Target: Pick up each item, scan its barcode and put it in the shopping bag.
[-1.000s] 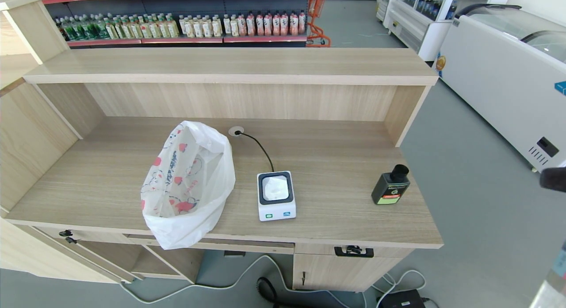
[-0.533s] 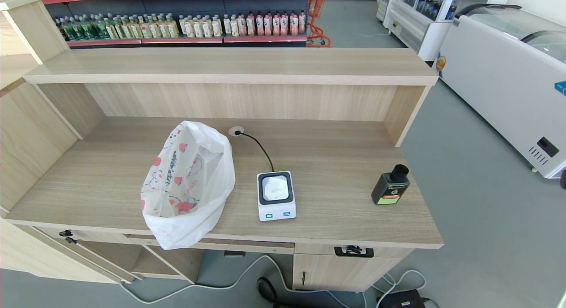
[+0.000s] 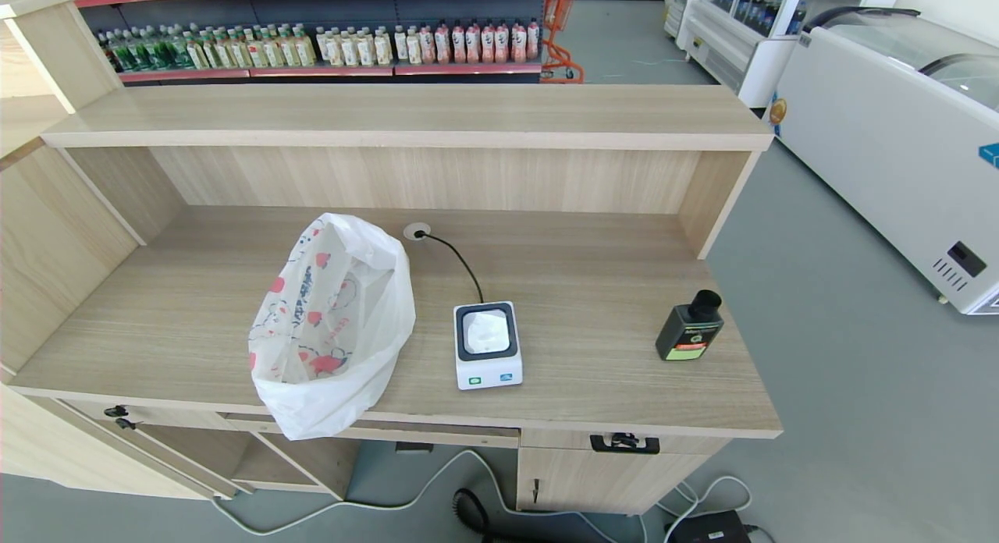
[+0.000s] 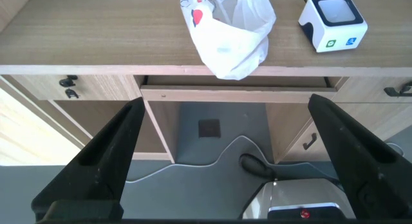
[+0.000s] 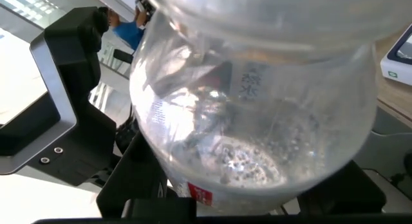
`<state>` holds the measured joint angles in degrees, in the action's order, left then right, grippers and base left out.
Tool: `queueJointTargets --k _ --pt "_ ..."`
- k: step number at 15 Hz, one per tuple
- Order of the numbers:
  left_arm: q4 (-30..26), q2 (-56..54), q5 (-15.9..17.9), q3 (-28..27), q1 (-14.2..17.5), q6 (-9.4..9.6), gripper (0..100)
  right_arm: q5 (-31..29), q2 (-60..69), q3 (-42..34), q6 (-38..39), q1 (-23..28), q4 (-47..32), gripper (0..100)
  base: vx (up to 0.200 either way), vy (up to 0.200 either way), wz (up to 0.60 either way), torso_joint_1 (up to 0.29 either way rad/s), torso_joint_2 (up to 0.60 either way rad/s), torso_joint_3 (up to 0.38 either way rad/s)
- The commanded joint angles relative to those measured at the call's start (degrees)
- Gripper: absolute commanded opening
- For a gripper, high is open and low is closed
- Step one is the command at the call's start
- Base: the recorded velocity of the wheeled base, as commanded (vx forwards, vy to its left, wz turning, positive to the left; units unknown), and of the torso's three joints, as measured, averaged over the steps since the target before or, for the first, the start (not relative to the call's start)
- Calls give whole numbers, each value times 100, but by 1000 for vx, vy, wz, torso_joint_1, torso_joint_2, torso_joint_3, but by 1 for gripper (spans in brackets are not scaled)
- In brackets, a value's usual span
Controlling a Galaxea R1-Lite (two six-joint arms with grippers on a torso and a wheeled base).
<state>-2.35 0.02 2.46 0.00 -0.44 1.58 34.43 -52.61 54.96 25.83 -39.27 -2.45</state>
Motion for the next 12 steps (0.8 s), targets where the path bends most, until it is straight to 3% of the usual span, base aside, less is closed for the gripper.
queueJointTargets --k 1,12 --pt "-2 -2 0 0 0 0 100 3 -3 15 1 -2 -1 0 0 0 0 0 0 0" --pt "-2 -2 0 0 0 0 100 -6 -12 50 -34 33 8 0 0 0 0 0 0 0"
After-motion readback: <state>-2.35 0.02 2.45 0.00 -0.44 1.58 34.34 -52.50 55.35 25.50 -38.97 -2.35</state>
